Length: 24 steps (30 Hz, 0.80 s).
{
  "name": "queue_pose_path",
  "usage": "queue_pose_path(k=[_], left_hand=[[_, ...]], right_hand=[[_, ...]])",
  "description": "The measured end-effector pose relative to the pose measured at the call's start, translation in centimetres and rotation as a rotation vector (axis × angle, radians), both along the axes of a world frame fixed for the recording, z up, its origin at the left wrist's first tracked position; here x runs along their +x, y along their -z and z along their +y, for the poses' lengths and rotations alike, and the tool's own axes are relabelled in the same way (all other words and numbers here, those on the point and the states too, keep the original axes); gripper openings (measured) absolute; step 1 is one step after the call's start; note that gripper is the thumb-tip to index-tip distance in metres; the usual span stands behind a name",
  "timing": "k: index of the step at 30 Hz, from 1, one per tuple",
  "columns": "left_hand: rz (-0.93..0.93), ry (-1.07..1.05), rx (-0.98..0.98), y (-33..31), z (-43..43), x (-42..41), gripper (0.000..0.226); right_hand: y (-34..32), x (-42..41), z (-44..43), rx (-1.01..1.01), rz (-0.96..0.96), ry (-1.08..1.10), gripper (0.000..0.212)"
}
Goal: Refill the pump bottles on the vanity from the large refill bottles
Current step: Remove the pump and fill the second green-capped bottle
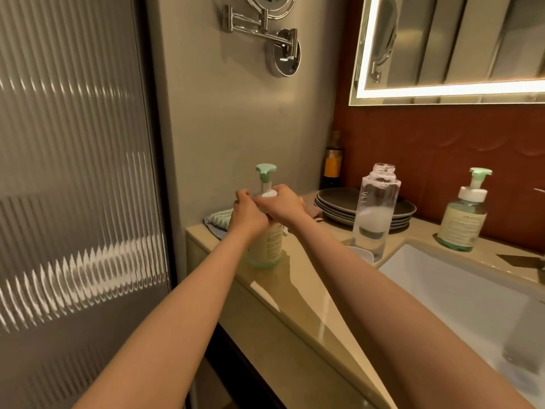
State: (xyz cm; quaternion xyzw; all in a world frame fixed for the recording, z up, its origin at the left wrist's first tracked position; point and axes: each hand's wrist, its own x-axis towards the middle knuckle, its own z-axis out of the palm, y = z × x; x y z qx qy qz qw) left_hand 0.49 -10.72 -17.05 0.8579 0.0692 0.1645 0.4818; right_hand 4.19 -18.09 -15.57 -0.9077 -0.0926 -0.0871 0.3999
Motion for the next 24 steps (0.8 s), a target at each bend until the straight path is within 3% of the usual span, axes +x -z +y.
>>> queue_pose_path(k=[4,10,15,18,21,24], left_hand=[[-0.09,-0.042,-0.049,2.0,-0.8,-0.2,0.083],[-0.048,0.041,-0.068,1.6,-2.0,-1.2,0.051],[-0.036,0.194,-0.097,1.9,-2.2,-2.8,0.049],[-0.048,0.191,-0.071,1.9,-3.6,-3.7,0.045],[-0.079,0.148,-0.094,2.4,-5.1,-4.6,0.056],[-0.048,0.066,-0.123,2.5,-6.1,-5.2,0.05]], right_hand=[[0.4,-0.7,-1.0,-0.034,-0.136,0.073,0.06],[0.7,-2.6,-3.2,-0.037,-0.283,0.044,0.04],[-0.1,-5.8,-6.2,0.16,-0.128,-0.253,0.029],[-0.5,-6.8,-6.6,0.214,-0.046,-0.279,0.017],[-0.3,-6.7,-6.1,0.19,-0.099,-0.137,0.034],[0.1,-7.1,-6.0,0.108,-0.17,0.061,0.078]])
